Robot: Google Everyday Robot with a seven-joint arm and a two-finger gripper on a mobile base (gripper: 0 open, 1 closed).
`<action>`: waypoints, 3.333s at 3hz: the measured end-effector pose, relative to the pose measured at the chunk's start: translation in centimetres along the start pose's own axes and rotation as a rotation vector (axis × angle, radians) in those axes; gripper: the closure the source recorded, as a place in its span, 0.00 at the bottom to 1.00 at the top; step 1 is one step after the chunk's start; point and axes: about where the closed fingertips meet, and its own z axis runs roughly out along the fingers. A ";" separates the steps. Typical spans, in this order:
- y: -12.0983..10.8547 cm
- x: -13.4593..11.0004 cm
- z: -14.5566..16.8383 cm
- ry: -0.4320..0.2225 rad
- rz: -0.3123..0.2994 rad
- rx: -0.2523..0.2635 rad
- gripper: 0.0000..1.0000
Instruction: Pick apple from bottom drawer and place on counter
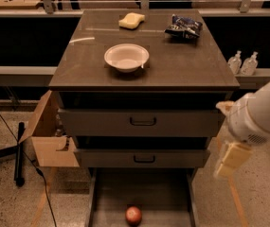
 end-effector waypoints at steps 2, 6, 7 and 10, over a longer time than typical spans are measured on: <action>0.8 0.9 7.6 -0.135 0.052 0.036 0.00; 4.5 2.6 21.7 -0.334 0.129 -0.017 0.00; 6.2 2.9 26.3 -0.357 0.121 -0.044 0.00; 13.3 4.5 41.9 -0.223 0.181 -0.150 0.00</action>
Offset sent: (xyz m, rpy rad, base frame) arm -0.0049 0.0082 -0.0664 0.0937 0.0118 -0.0009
